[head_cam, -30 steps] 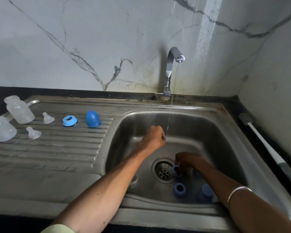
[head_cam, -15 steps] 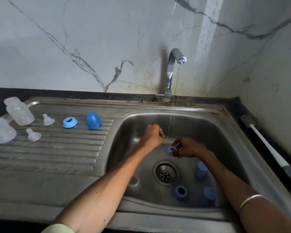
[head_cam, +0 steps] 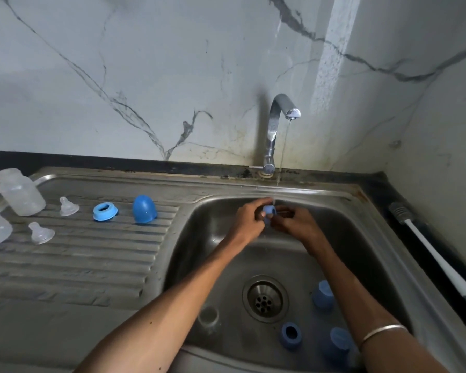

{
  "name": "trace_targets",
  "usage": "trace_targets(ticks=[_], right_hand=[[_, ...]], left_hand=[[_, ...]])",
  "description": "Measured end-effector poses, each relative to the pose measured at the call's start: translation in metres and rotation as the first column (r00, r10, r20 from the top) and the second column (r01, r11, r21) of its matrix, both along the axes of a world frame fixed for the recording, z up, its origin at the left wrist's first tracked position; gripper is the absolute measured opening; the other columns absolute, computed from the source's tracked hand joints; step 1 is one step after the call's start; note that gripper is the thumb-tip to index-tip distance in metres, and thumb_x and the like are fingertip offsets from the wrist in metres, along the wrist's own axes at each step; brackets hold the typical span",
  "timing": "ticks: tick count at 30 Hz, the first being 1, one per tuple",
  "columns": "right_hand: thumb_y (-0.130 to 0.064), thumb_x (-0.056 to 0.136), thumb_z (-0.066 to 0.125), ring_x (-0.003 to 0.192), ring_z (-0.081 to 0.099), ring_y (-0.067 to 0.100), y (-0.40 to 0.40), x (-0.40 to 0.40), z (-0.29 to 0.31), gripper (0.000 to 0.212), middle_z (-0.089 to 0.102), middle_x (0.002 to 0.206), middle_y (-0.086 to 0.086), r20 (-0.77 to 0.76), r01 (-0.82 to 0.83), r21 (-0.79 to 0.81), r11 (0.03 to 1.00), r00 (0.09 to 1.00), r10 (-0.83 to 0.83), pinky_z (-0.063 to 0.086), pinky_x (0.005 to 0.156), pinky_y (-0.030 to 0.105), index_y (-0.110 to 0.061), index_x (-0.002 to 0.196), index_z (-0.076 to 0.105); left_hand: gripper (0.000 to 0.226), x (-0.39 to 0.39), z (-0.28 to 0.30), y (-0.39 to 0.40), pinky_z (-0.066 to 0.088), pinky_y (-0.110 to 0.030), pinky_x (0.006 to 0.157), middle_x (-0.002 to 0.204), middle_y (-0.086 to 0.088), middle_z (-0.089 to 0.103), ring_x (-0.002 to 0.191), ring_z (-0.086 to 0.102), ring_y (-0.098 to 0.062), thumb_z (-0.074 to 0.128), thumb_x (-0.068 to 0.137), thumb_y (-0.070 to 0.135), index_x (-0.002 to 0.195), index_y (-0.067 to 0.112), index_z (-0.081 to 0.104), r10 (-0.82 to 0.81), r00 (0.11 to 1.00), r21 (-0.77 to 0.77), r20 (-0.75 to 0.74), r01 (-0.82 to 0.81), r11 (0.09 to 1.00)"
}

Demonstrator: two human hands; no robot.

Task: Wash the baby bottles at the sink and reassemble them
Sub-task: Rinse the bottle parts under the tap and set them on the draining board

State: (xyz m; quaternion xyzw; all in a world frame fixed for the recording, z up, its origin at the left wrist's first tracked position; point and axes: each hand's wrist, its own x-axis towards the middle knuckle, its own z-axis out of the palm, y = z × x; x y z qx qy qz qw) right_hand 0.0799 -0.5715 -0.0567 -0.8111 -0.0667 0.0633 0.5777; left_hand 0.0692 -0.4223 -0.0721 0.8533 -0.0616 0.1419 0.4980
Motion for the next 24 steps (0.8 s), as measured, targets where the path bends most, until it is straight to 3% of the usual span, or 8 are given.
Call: trace_targets(ticks=[3, 5, 9, 15, 20, 24], right_hand=[[-0.014, 0.087, 0.072, 0.096, 0.071, 0.023, 0.001, -0.002, 0.001, 0.029, 0.069, 0.107, 0.008, -0.03, 0.04, 0.229, 0.973, 0.999, -0.034, 0.059, 0.084, 0.036, -0.013, 0.115, 0.065], [-0.014, 0.089, 0.069, 0.096, 0.071, 0.024, 0.002, 0.0, 0.0, 0.027, 0.07, 0.108, 0.011, -0.066, 0.048, 0.291, 0.955, 0.997, -0.03, 0.059, 0.086, 0.039, -0.011, 0.116, 0.066], [-0.025, 0.096, 0.06, 0.088, 0.073, 0.023, 0.006, 0.002, -0.007, 0.028, 0.074, 0.099, 0.013, -0.131, 0.062, 0.247, 0.967, 0.991, -0.03, 0.058, 0.087, 0.041, -0.007, 0.116, 0.066], [-0.047, 0.097, 0.051, 0.089, 0.073, 0.023, 0.003, 0.003, -0.007, 0.044, 0.075, 0.094, 0.011, -0.156, 0.046, 0.26, 0.965, 0.988, -0.005, 0.058, 0.087, 0.038, -0.009, 0.109, 0.07], [-0.044, 0.098, 0.052, 0.091, 0.073, 0.023, 0.007, 0.003, -0.005, 0.042, 0.075, 0.098, 0.013, -0.171, 0.08, 0.274, 0.958, 0.985, -0.033, 0.057, 0.089, 0.04, -0.008, 0.113, 0.068], [-0.024, 0.098, 0.057, 0.097, 0.071, 0.022, 0.007, -0.003, 0.002, 0.025, 0.073, 0.106, 0.011, -0.145, 0.05, 0.387, 0.921, 0.989, 0.007, 0.058, 0.084, 0.033, -0.01, 0.116, 0.067]], left_hand=[[0.05, 0.002, -0.004, 0.001, 0.042, -0.001, 0.088, 0.122, -0.005, 0.069, 0.11, 0.061, -0.007, 0.059, 0.086, -0.012, 0.13, 0.01, 0.064, -0.017, 1.0, -0.036, 0.013, 0.017, 0.999], [0.052, 0.001, -0.008, 0.002, 0.046, -0.004, 0.087, 0.117, -0.003, 0.071, 0.103, 0.064, -0.003, 0.065, 0.083, -0.011, 0.129, 0.012, 0.064, -0.017, 1.0, -0.061, 0.011, 0.018, 0.998], [0.045, 0.0, -0.008, 0.004, 0.047, -0.004, 0.085, 0.113, -0.003, 0.073, 0.095, 0.063, 0.007, 0.071, 0.083, -0.005, 0.125, 0.011, 0.067, 0.019, 0.999, -0.124, 0.045, -0.013, 0.992], [0.049, -0.001, -0.003, -0.001, 0.042, -0.001, 0.087, 0.116, 0.004, 0.068, 0.102, 0.06, 0.004, 0.07, 0.083, -0.007, 0.129, 0.01, 0.064, -0.021, 0.999, -0.093, 0.044, 0.025, 0.995], [0.044, -0.001, -0.003, -0.001, 0.046, -0.005, 0.086, 0.109, 0.004, 0.071, 0.097, 0.064, 0.003, 0.075, 0.083, 0.0, 0.124, 0.011, 0.066, 0.011, 0.999, -0.138, 0.038, -0.006, 0.99], [0.029, 0.001, -0.006, -0.001, 0.054, -0.021, 0.089, 0.104, 0.007, 0.074, 0.098, 0.069, -0.006, 0.076, 0.087, 0.023, 0.114, 0.019, 0.071, 0.03, 0.999, -0.183, -0.039, -0.037, 0.982]])
